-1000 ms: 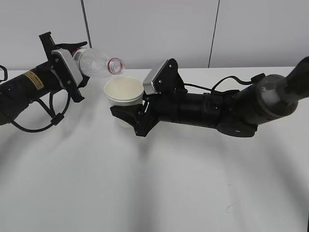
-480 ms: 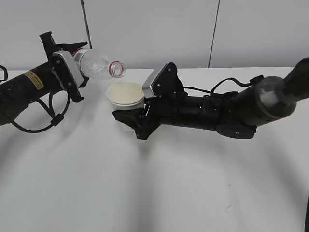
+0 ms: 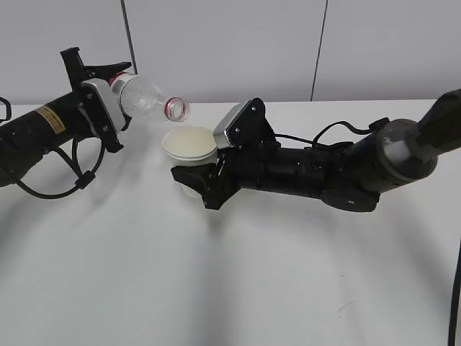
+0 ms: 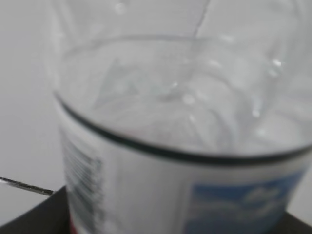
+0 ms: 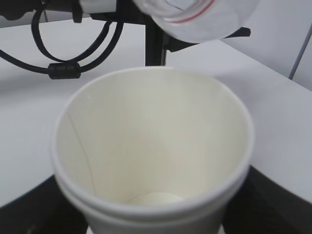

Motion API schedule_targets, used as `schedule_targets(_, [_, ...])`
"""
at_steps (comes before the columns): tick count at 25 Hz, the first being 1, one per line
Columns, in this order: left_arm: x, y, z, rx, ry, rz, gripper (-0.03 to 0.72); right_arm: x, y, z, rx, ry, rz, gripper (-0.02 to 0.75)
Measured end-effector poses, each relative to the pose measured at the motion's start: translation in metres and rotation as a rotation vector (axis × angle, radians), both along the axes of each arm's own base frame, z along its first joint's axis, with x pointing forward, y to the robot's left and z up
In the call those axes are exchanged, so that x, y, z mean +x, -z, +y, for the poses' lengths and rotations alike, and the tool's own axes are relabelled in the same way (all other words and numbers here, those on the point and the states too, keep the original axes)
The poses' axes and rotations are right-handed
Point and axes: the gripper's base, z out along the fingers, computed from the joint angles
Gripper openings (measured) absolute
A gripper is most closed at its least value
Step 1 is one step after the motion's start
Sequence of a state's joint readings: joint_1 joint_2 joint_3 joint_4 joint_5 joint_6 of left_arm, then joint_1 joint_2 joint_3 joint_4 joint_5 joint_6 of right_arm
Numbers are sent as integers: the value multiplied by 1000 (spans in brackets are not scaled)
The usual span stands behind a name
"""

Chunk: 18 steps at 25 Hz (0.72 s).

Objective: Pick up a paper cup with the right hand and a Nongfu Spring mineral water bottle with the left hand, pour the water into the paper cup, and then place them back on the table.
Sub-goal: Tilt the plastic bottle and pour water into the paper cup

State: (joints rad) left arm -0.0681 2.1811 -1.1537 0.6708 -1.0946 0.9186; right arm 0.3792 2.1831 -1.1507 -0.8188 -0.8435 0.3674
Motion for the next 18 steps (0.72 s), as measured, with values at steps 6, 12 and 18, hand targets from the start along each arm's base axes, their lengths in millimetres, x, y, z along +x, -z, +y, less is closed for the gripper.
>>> schedule_targets(6, [0, 0, 0, 34, -2, -26, 412, 0, 0, 0, 0, 5, 2, 512])
schedule_targets(12, [0, 0, 0, 48, -2, -37, 412, 1, 1, -1, -11, 11, 8, 513])
schedule_targets(18, [0, 0, 0, 68, -3, -52, 412, 1, 3, -1, -25, 18, 15, 512])
